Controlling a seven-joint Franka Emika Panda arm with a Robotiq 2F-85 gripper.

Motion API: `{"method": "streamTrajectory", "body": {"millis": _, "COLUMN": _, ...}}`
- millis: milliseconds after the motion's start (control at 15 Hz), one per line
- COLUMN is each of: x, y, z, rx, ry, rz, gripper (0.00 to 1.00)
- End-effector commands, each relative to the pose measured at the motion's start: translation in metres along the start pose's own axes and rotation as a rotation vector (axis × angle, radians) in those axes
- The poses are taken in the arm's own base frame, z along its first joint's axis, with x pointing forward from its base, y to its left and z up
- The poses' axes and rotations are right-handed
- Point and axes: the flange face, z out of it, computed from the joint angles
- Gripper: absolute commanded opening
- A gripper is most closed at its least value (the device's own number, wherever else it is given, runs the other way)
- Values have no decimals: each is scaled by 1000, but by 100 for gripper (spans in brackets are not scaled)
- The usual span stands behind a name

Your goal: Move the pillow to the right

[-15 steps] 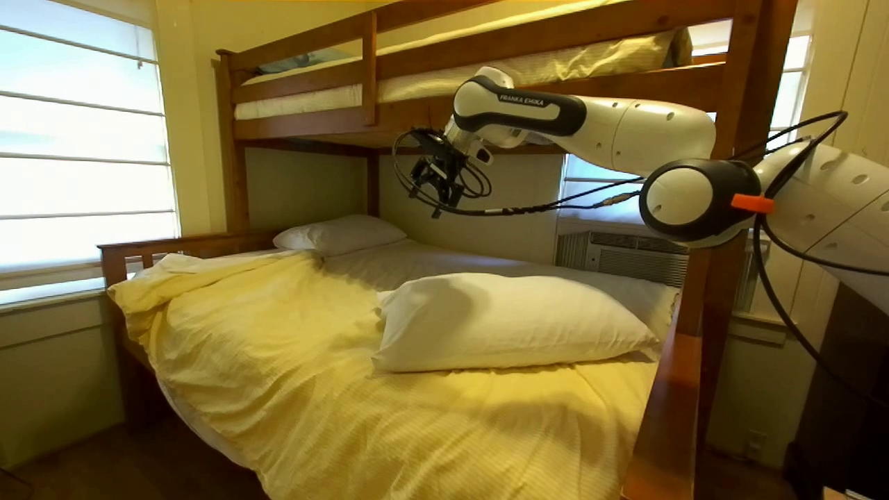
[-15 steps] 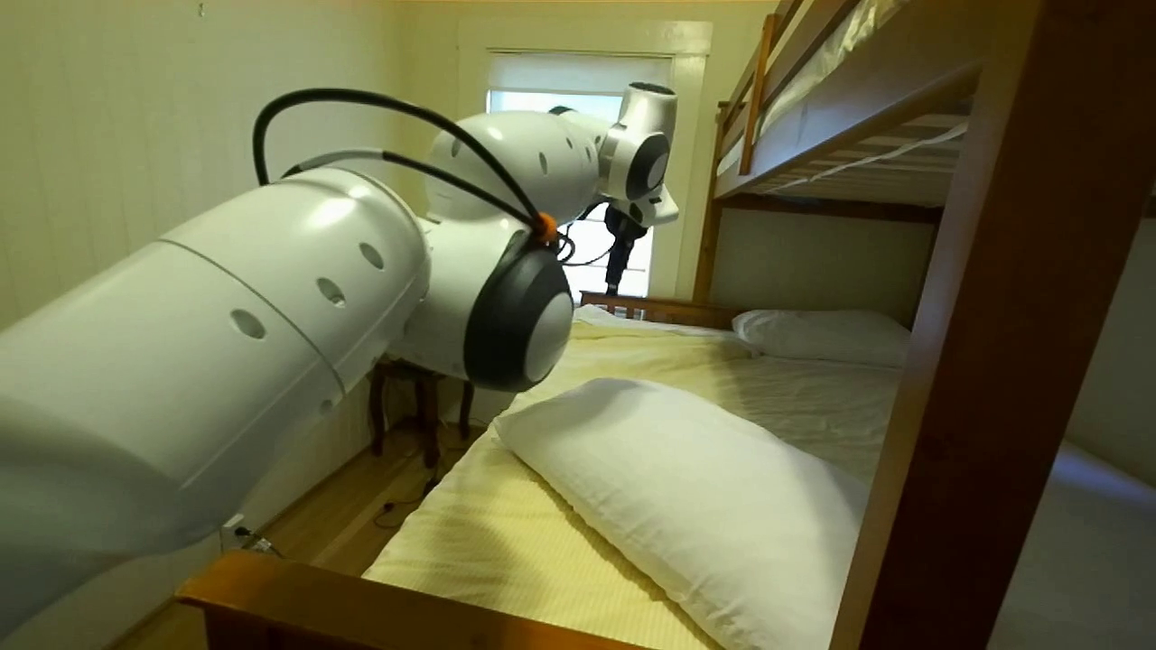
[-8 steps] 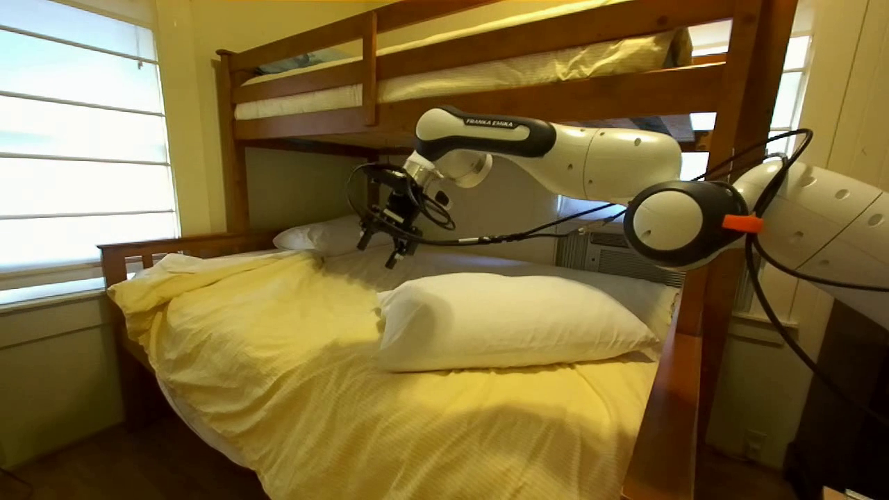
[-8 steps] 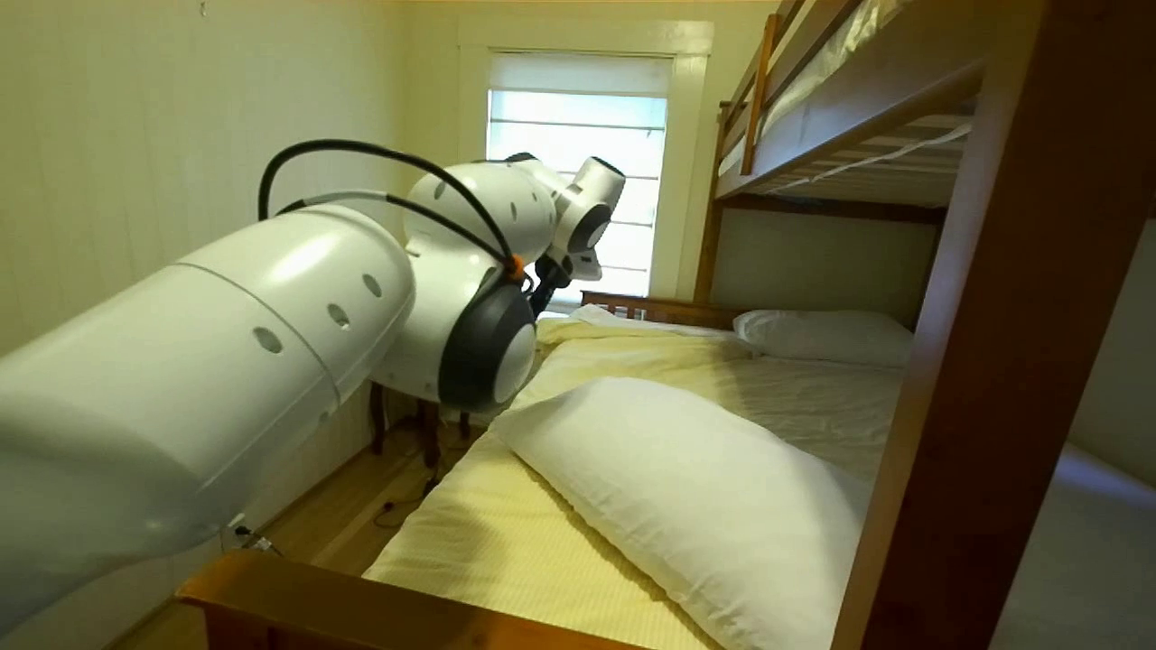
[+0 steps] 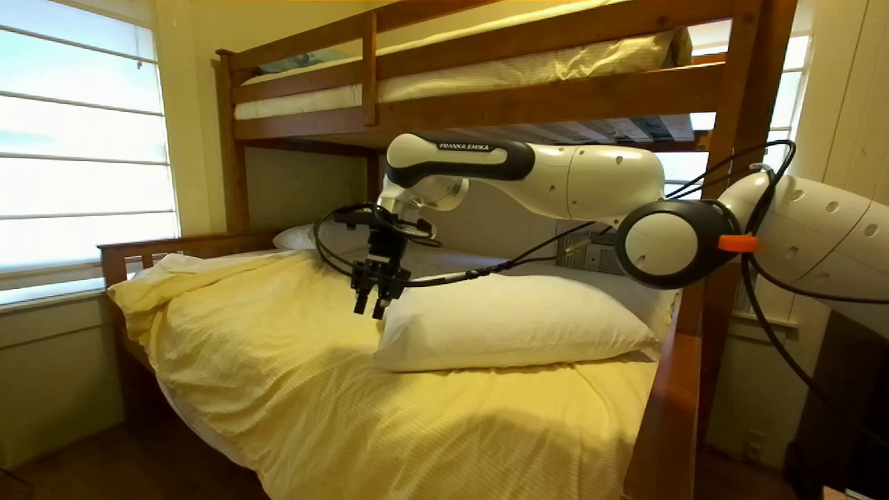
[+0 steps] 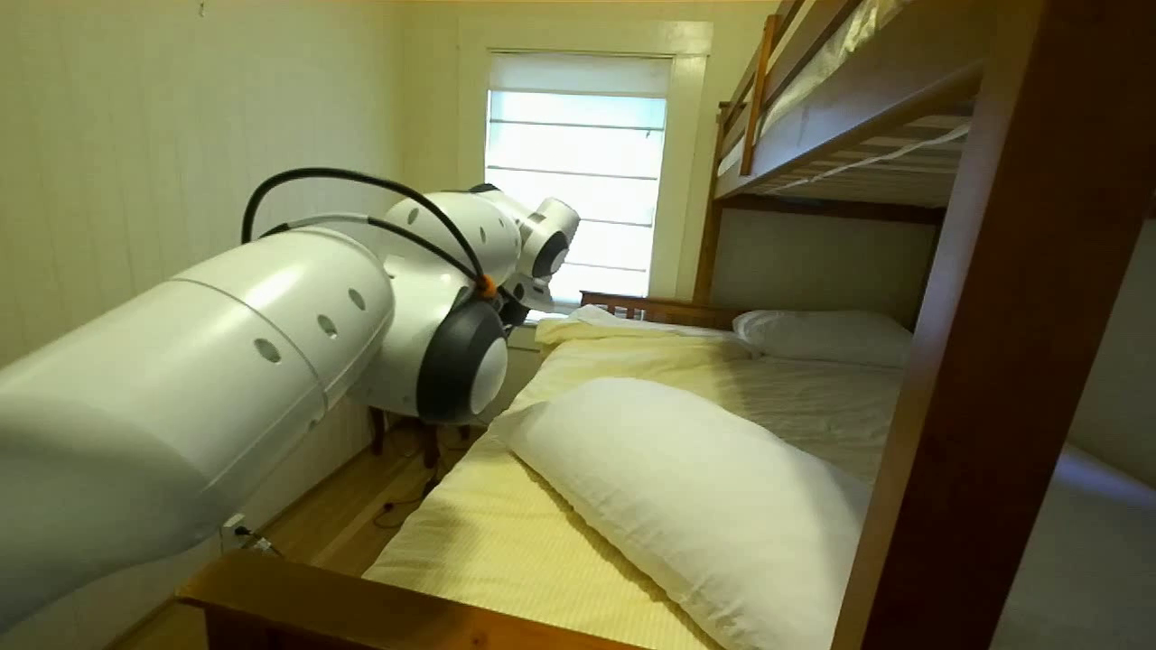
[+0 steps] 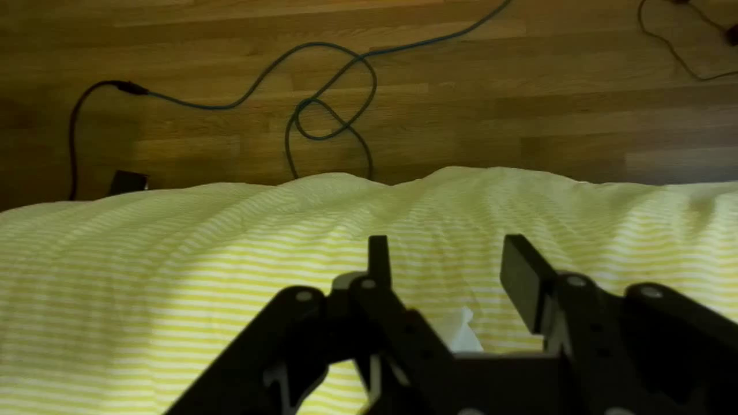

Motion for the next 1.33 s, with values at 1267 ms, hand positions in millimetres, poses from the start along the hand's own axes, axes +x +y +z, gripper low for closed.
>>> {"method": "streamTrajectory", "body": {"millis": 1267, "x": 112, "y": -5, "z": 130, "rx": -142, "ry": 423, "rz": -21, "gripper": 0}}
